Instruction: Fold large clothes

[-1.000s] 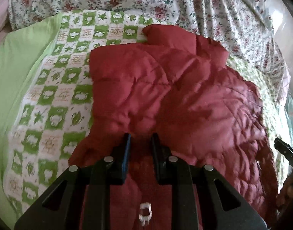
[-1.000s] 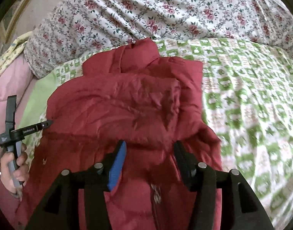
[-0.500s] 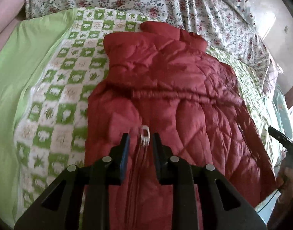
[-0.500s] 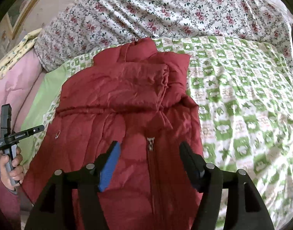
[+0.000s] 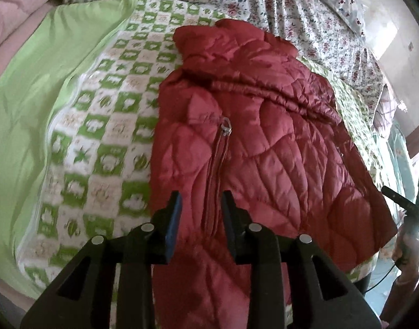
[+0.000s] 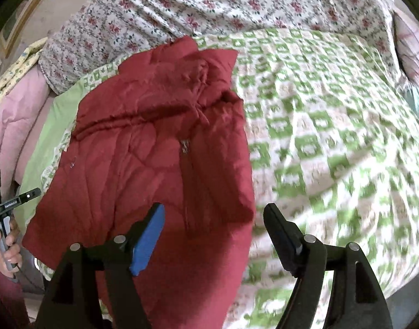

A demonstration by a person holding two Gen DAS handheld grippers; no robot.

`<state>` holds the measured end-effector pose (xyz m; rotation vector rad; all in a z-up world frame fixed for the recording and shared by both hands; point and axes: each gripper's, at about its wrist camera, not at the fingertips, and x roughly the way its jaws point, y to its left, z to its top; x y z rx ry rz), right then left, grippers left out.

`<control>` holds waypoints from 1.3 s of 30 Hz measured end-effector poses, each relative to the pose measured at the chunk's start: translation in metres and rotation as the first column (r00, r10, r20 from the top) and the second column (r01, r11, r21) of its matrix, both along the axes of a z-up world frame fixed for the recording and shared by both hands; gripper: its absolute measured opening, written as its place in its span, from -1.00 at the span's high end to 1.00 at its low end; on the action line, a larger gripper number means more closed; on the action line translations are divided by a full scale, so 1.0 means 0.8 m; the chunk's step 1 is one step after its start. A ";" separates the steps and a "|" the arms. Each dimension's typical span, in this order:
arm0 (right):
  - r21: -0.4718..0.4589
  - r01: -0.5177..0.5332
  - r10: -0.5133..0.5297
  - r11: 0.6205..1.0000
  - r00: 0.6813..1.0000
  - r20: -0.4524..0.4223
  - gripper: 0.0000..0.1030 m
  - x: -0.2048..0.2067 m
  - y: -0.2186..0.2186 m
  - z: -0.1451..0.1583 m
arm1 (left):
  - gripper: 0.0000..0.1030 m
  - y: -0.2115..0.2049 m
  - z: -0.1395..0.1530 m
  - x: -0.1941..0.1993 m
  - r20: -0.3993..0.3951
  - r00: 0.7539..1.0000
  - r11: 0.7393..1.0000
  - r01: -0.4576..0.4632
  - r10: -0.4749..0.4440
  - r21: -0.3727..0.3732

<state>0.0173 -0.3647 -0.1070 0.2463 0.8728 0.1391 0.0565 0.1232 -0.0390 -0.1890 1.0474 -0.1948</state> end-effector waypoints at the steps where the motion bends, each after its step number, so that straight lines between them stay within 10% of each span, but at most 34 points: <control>1: 0.002 0.000 0.000 1.000 1.000 -0.008 -0.48 -0.003 0.000 -0.004 | 0.43 0.002 -0.002 -0.005 -0.004 1.000 1.000 -0.004 0.004 0.000; 30: 0.122 -0.041 0.050 0.992 0.996 -0.069 -0.45 -0.062 0.010 -0.045 | -0.10 0.021 -0.045 -0.071 -0.087 0.996 0.998 -0.017 0.011 -0.066; 39: 0.192 -0.080 0.092 0.978 0.994 -0.058 -0.12 -0.059 0.007 -0.052 | -0.10 0.012 -0.049 -0.068 -0.096 0.995 0.995 0.006 -0.015 -0.095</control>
